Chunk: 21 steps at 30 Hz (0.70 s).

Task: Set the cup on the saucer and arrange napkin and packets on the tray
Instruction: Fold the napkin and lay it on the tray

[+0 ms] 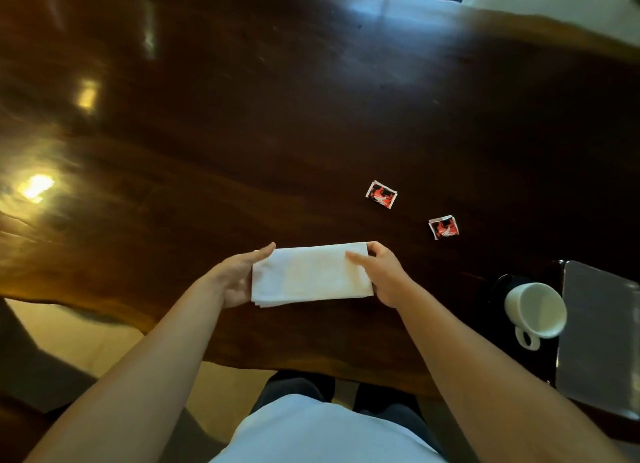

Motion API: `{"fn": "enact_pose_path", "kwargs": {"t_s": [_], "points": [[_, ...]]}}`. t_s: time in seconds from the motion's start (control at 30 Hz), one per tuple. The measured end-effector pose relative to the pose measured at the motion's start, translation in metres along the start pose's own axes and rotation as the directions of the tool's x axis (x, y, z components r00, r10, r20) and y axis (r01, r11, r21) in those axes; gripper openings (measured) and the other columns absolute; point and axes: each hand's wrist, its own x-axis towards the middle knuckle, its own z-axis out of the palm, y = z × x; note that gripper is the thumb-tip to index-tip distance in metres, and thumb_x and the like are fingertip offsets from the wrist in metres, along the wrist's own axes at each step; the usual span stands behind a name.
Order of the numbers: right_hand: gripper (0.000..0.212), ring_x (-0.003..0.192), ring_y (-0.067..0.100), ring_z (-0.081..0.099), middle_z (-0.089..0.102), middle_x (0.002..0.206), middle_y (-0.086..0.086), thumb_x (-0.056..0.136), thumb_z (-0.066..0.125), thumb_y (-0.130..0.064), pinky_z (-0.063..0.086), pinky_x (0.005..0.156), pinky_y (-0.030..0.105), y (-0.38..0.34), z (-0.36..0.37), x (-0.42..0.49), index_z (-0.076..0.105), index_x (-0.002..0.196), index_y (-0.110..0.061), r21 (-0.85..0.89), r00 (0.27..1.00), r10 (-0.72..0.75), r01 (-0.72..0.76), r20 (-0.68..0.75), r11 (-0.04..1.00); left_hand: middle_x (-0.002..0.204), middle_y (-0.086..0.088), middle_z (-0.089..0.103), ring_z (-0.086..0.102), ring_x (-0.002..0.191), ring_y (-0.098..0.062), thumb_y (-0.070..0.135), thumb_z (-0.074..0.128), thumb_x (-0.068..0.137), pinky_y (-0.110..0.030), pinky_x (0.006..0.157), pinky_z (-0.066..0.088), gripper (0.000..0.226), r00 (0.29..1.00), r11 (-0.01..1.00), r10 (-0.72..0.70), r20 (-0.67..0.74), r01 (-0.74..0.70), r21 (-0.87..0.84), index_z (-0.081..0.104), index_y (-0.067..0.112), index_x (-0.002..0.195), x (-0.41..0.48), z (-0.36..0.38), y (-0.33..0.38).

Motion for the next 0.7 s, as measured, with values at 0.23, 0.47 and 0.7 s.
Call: {"fn": "enact_pose_path", "kwargs": {"t_s": [0.23, 0.47, 0.7], "points": [[0.017, 0.102, 0.025, 0.068, 0.067, 0.116, 0.005, 0.101, 0.058, -0.017, 0.062, 0.076, 0.05, 0.001, -0.021, -0.012, 0.067, 0.11, -0.029, 0.114, 0.997, -0.052, 0.045, 0.059, 0.992, 0.12, -0.02, 0.073, 0.071, 0.106, -0.039, 0.011, 0.08, 0.079, -0.053, 0.078, 0.06, 0.053, 0.974, 0.994, 0.049, 0.222, -0.027, -0.102, 0.064, 0.01, 0.129, 0.008, 0.006, -0.017], [0.02, 0.1, 0.017, 0.061, 0.062, 0.112, 0.0, 0.106, 0.043, -0.035, 0.057, 0.084, 0.046, -0.01, -0.017, -0.027, 0.063, 0.111, -0.035, -0.073, 0.988, -0.152, 0.152, -0.006, 0.986, 0.134, -0.016, 0.06, 0.062, 0.119, -0.036, 0.024, 0.06, 0.097, -0.051, 0.088, 0.056, 0.038, 0.974, 0.994, 0.052, 0.222, -0.073, 0.084, 0.056, 0.024, 0.134, 0.005, 0.047, -0.017], [0.038, 0.118, 0.017, 0.059, 0.063, 0.131, 0.002, 0.107, 0.04, -0.032, 0.05, 0.102, 0.042, -0.016, 0.021, -0.047, 0.058, 0.138, -0.02, -0.169, 0.94, -0.337, 0.324, -0.053, 0.931, 0.123, -0.013, 0.067, 0.065, 0.111, -0.032, 0.022, 0.045, 0.106, -0.047, 0.086, 0.056, 0.028, 0.967, 0.988, 0.151, 0.208, -0.144, -0.046, 0.06, 0.026, 0.129, 0.001, 0.099, -0.021]]}}
